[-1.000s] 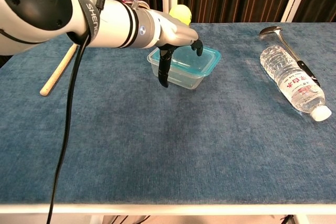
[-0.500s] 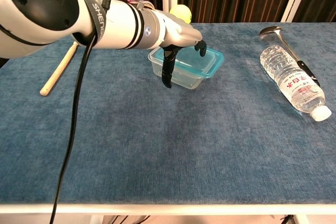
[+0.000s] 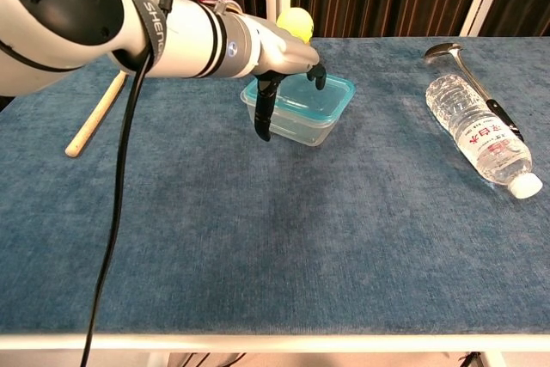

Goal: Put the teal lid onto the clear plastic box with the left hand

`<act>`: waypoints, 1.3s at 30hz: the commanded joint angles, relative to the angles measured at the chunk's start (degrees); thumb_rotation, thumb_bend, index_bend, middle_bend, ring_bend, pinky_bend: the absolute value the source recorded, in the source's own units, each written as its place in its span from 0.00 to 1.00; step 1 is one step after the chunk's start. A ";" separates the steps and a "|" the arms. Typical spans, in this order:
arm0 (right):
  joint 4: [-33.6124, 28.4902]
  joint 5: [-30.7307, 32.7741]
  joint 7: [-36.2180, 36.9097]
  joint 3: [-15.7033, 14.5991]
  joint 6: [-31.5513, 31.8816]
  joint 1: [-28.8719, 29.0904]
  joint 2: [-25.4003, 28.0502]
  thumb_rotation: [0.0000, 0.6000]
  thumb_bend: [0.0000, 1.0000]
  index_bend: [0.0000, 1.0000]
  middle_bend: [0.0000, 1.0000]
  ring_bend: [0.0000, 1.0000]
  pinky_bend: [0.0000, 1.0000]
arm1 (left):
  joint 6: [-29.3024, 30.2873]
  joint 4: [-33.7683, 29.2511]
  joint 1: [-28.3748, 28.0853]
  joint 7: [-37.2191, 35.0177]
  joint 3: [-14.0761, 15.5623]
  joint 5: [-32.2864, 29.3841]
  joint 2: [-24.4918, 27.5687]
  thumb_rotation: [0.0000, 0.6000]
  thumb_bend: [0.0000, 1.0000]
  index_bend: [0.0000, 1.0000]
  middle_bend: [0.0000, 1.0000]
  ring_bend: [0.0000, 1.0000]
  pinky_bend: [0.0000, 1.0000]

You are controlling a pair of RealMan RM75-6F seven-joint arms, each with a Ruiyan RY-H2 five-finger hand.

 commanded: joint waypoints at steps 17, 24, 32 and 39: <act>-0.63 -0.50 -0.64 -0.16 0.69 -0.37 0.16 1.00 0.07 0.00 0.00 0.00 0.00 | 0.59 -1.77 1.08 0.26 -0.81 1.08 0.97 1.00 0.00 0.14 0.08 0.00 0.05; -0.76 -0.59 -0.72 -0.19 0.87 -0.49 0.21 1.00 0.07 0.00 0.00 0.00 0.00 | 0.88 -2.40 1.83 -0.58 -1.42 2.04 1.48 1.00 0.00 0.14 0.08 0.00 0.05; -0.56 -0.61 -0.38 -0.20 1.27 -0.75 0.21 1.00 0.07 0.00 0.00 0.00 0.00 | 3.63 -6.70 5.51 -5.47 -3.06 6.79 5.22 1.00 0.00 0.14 0.08 0.00 0.05; -0.18 -0.73 -0.01 -0.19 1.18 -0.66 -0.16 1.00 0.07 0.00 0.00 0.00 0.00 | 5.67 -10.41 9.72 -8.12 -1.51 11.89 7.99 1.00 0.00 0.14 0.08 0.00 0.05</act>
